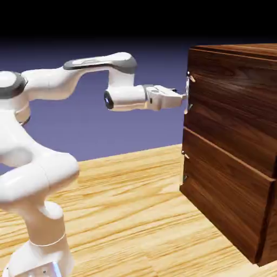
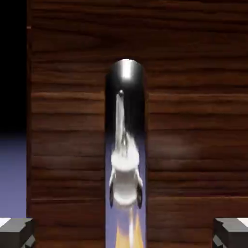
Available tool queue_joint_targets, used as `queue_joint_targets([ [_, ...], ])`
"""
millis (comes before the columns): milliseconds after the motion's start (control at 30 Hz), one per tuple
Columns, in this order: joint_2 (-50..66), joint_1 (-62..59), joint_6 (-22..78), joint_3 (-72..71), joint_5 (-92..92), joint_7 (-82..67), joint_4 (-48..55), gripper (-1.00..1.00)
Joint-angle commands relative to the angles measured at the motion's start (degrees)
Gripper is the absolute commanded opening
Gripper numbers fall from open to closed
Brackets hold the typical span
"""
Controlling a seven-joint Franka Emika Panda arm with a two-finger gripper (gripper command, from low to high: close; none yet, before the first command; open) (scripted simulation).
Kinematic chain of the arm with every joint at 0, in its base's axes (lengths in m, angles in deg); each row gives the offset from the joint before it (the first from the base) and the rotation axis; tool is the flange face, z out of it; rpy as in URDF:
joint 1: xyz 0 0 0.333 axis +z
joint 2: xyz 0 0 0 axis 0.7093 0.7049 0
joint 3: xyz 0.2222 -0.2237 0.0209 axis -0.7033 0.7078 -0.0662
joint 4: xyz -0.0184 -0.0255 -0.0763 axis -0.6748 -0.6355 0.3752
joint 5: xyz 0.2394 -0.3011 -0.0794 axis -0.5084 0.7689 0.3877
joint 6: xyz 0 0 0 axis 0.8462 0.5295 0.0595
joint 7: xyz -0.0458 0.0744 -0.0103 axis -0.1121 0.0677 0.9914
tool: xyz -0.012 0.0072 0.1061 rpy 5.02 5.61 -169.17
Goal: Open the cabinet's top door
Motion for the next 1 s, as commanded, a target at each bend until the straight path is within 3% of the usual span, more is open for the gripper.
queue_joint_targets([
  [0, 0.3, -1.6, 0.2, -0.8, -0.1, -0.1, 1.3, 0.00],
  [33, 0.3, -1.6, 0.2, -0.8, -0.1, -0.1, 1.3, -1.00],
  [533, 11.7, 27.4, 10.8, 19.6, 1.5, -17.9, -18.6, -1.00],
  [800, 18.2, 44.0, 10.5, 34.4, -0.7, -32.4, -22.5, -1.00],
  [967, 14.2, 54.4, 12.8, 44.2, 9.5, -27.1, -29.5, -1.00],
])
